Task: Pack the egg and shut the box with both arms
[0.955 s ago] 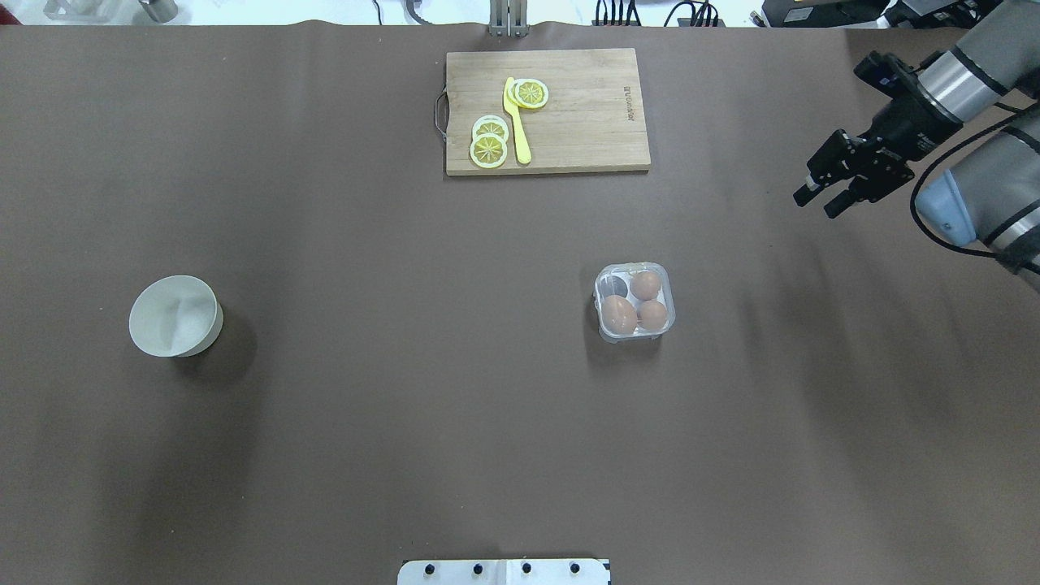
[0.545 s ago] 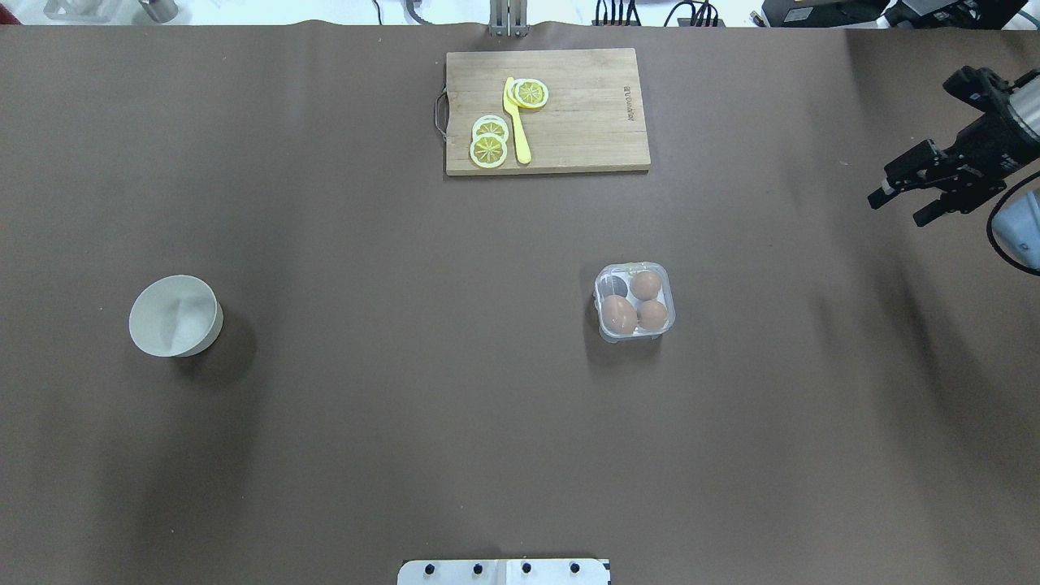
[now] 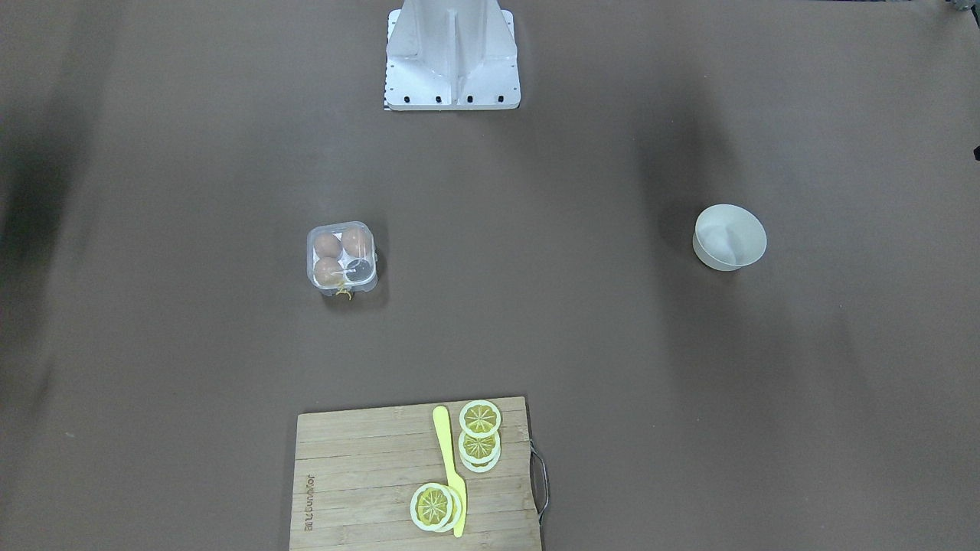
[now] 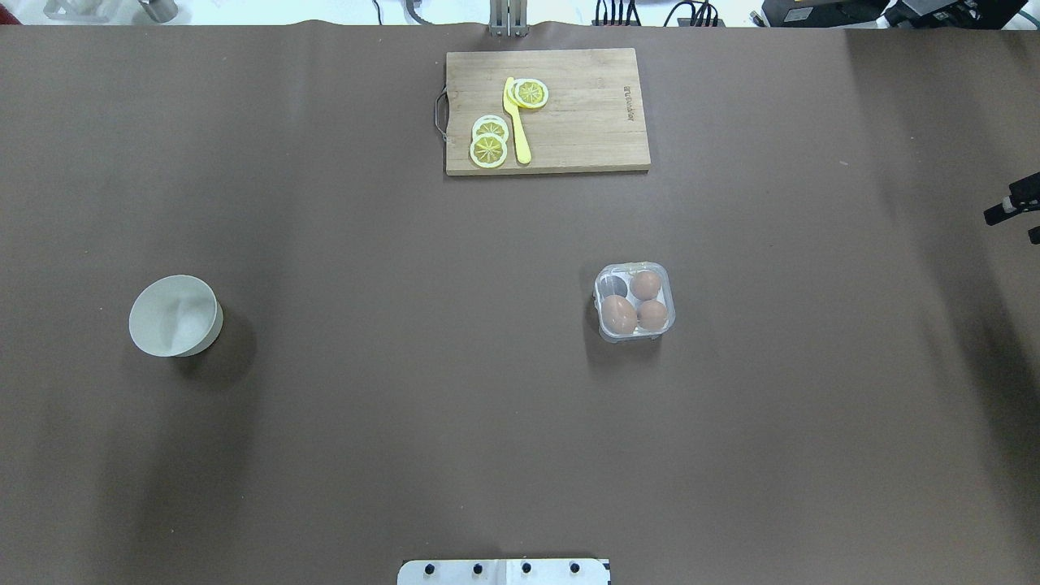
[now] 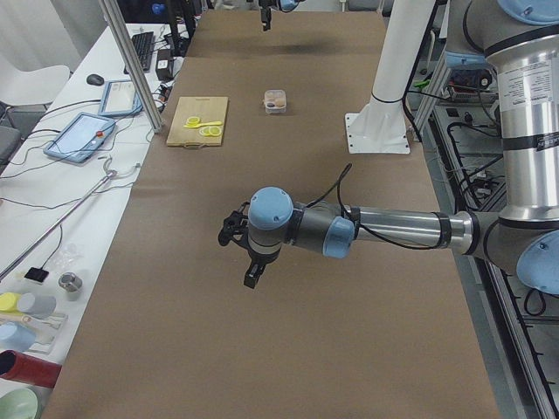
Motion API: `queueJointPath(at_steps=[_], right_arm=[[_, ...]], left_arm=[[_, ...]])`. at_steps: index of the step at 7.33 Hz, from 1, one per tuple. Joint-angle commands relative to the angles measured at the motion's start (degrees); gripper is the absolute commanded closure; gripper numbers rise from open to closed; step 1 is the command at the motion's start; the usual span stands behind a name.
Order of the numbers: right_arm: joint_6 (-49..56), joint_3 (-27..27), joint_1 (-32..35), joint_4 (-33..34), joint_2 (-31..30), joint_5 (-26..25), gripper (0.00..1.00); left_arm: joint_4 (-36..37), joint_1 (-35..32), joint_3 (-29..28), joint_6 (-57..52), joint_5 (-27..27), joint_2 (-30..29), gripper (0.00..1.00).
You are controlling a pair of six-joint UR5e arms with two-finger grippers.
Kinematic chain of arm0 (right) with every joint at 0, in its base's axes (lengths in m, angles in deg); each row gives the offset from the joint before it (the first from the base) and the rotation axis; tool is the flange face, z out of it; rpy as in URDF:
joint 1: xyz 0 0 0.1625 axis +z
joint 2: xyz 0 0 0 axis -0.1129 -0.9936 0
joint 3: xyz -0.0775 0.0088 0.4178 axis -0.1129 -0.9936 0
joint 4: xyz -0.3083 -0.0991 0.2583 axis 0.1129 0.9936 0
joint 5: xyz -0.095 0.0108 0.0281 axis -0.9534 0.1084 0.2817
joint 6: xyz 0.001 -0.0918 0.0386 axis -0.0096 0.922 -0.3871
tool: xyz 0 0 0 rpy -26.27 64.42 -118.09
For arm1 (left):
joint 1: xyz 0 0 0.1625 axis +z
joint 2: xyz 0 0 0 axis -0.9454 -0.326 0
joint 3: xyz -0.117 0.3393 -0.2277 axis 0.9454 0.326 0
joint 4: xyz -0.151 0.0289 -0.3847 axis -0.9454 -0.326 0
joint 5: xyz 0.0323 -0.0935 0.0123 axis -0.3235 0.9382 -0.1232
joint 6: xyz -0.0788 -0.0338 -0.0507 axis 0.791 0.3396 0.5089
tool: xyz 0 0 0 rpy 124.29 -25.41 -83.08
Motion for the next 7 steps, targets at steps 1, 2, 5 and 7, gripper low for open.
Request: queueJointPath(at_steps=[1,2,5,7], right_arm=[[3.11,5.93,3.31,-0.78,-8.11,-1.23,0.01],[3.11,10.40,4.01,-0.78,-11.97,-2.54,0.01],[3.03,14.40,6.38,-0.52,-15.44,-2.65,0.01],[3.11,14.23,7.27,-0.26,-15.09,-2.73,0.00]], left_arm=[[0.65,-0.45,0.22,4.33,1.63,0.08,0.03],[0.56,-0.98,0.31,5.75,1.73,0.68,0.03],[3.63,-3.52,-0.21,6.47,1.82,0.61,0.03],[7.75,-5.62,-0.30,5.94,3.31,0.51,0.03]])
